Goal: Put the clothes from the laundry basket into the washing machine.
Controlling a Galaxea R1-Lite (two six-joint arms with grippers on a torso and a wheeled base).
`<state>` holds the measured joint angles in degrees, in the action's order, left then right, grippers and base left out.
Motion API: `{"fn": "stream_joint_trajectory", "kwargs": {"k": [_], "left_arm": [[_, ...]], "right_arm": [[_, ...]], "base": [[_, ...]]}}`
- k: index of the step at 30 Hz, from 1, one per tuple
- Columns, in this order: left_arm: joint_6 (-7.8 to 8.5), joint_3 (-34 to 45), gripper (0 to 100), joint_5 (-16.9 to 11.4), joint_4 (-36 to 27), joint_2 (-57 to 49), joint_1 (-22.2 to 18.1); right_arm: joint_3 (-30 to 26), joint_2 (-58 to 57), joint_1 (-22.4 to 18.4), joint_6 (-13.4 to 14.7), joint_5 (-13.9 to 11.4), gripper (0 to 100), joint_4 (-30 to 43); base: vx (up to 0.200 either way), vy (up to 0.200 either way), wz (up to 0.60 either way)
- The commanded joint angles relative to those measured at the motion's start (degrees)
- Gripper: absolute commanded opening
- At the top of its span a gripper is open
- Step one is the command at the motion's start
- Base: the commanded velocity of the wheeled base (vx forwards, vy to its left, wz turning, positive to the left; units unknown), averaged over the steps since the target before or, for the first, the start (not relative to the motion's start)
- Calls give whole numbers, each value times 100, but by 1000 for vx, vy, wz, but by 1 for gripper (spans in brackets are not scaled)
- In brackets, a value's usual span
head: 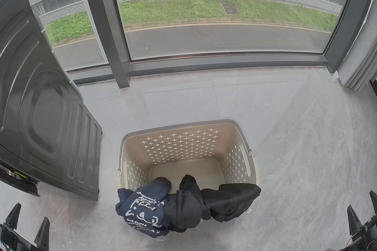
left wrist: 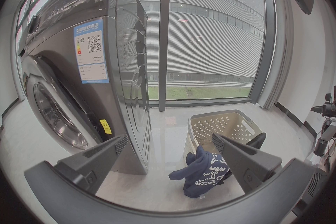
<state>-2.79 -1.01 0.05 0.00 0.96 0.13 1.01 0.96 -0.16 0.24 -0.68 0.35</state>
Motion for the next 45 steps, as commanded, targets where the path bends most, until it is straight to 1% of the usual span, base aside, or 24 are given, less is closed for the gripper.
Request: {"fn": "stream_joint_trajectory", "kwargs": {"k": [1,4,10,19,28,43,45], "left_arm": [[-2,92,100,4,0,-44,4],[-2,92,100,4,0,-44,4],[-11,92,100,4,0,-44,4],[-11,92,100,-5,0,-44,4],[-11,92,100,4,0,-44,4],[-11,92,100,4,0,-44,4],[-11,92,100,4,0,-44,4]], "right_arm": [[-92,-96,-2,2,-2,100,0],[-92,-96,-2,2,-2,100,0],[-92,-96,-2,2,-11,100,0],[-92,-96,-2,2,-11,100,0],[-92,-96,-2,-7,-11,100,0],[-92,-96,-2,2,-2,100,0],[-92,-96,-2,2,-2,100,0]], "base": [[0,0,0],[0,0,0],[0,200,0],[0,0,0],[200,0,0],[0,0,0],[0,-200,0]]}}
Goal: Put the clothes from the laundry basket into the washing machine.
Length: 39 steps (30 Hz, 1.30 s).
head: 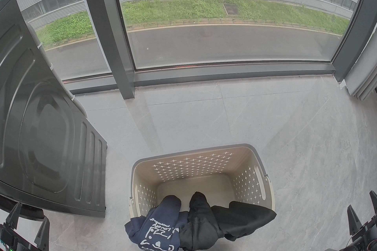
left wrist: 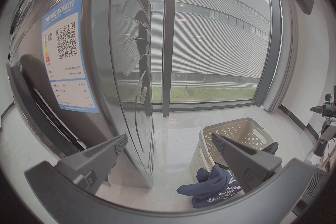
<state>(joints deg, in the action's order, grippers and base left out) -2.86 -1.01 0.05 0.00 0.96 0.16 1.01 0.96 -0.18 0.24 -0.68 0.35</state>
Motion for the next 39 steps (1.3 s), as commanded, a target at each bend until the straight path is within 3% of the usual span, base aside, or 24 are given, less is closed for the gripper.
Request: {"fn": "stream_joint_trajectory", "kwargs": {"k": [1,22,28,39], "left_arm": [[-12,92,100,13,0,-44,2],[-12,92,100,13,0,-44,2],[-21,92,100,13,0,-44,2],[-12,92,100,13,0,-44,2]], "right_arm": [[-92,-96,1,2,-2,100,0],[-92,-96,1,-7,-2,100,0],[-92,-96,1,-7,-11,100,0],[-92,-96,9,-7,-11,100,0]], "base": [[0,-200,0],[0,0,0],[0,-200,0],[0,0,0]]}}
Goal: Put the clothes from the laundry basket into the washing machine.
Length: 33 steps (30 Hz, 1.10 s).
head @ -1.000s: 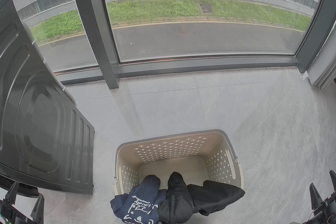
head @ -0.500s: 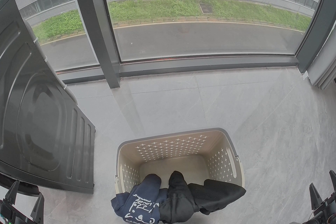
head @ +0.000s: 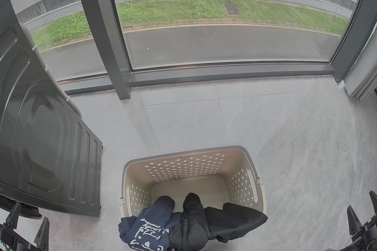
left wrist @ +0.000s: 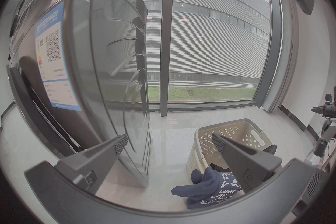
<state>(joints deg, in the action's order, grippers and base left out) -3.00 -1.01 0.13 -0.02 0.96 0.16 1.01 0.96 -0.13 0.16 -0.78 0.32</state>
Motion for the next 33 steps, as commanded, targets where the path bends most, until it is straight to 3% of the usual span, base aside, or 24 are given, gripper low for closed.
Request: {"fn": "stream_joint_trajectory", "kwargs": {"k": [1,7,16,25,33], "left_arm": [[1,92,100,4,2,-44,2],[-8,92,100,4,2,-44,2],[-8,92,100,4,2,-44,2],[-8,92,100,4,2,-44,2],[-8,92,100,4,2,-44,2]], "right_arm": [[-92,-96,-4,2,-1,100,3],[-92,-96,-4,2,-1,100,3],[-92,-96,-4,2,-1,100,3],[-92,-96,-4,2,-1,100,3],[-92,-96,-4,2,-1,100,3]], "base": [[0,0,0],[200,0,0],[0,0,0],[200,0,0],[0,0,0]]}}
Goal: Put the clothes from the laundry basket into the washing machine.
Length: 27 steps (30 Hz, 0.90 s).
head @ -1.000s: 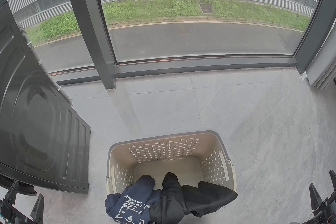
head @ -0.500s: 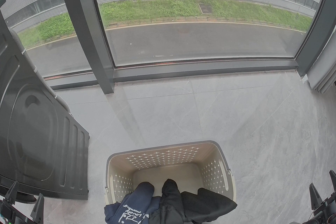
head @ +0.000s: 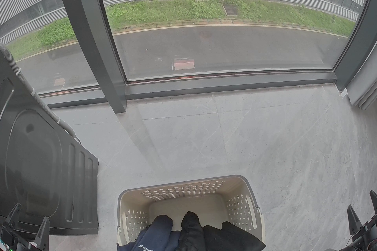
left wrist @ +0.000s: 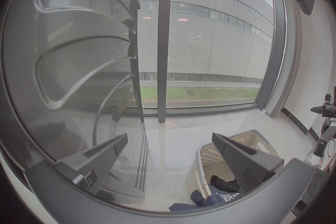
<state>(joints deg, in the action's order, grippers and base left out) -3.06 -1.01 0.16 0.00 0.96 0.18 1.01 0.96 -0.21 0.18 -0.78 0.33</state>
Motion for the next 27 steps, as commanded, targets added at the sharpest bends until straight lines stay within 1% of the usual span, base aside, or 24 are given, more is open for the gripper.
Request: {"fn": "stream_joint_trajectory", "kwargs": {"k": [1,16,19,27], "left_arm": [[-2,92,100,2,0,-44,-1],[7,92,100,2,0,-44,-1],[7,92,100,2,-9,-44,-1],[7,92,100,2,0,-44,-1]], "right_arm": [[-92,-96,3,-1,-1,100,2],[-92,-96,3,-1,-1,100,2],[-92,-96,3,-1,-1,100,2],[-92,-96,12,-1,-1,100,2]], "base": [[0,0,0],[0,0,0],[200,0,0],[0,0,0]]}}
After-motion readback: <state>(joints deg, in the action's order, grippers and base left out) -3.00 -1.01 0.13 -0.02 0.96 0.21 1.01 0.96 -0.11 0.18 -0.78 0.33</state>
